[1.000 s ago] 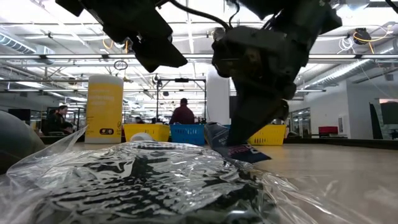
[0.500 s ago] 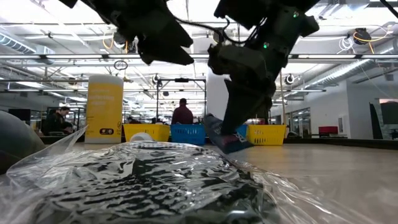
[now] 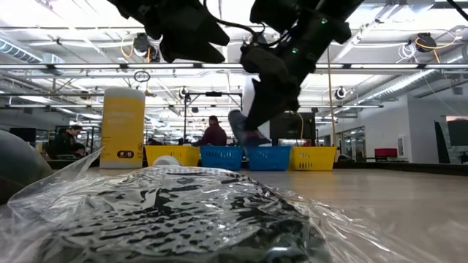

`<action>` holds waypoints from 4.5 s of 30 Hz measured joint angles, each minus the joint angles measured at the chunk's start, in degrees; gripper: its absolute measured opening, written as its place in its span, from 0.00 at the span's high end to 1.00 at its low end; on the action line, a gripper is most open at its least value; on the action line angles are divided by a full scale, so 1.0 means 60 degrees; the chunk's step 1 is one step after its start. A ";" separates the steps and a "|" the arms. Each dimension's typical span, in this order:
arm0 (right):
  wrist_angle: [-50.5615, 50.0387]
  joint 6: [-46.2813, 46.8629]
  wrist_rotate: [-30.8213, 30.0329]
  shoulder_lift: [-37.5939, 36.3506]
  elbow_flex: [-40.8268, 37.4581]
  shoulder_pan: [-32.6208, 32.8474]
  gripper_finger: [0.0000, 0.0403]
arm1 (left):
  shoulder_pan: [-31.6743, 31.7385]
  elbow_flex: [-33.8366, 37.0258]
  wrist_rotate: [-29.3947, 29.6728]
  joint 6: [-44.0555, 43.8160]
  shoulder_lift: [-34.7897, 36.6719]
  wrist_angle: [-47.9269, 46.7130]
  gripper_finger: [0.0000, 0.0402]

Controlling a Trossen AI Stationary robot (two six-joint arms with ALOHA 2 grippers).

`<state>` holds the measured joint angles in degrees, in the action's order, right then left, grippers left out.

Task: Pick & Place Travel size toiletries
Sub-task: Put the shave cream into the left blue bin, then put the toothpaste into the left yellow bin

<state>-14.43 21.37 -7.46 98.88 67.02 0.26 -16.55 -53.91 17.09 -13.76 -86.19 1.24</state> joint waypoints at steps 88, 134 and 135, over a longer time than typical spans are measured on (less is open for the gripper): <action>0.6505 -0.1756 0.1293 0.2100 -0.0002 -0.5094 0.98 | 0.0444 0.0004 0.0996 0.1049 0.0066 0.1474 0.39; 0.6354 -0.1944 0.4554 0.2027 -0.0010 -0.3264 0.68 | 0.0429 0.0007 0.0887 0.1034 0.0066 0.1210 0.39; 0.6240 -0.1995 0.4557 0.2027 -0.0010 -0.3171 0.68 | 0.0415 0.0007 0.0801 0.1022 0.0066 0.1142 0.39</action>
<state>23.01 9.40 19.88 111.04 66.96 -18.77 -14.06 -53.87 21.90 -7.63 -85.80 8.09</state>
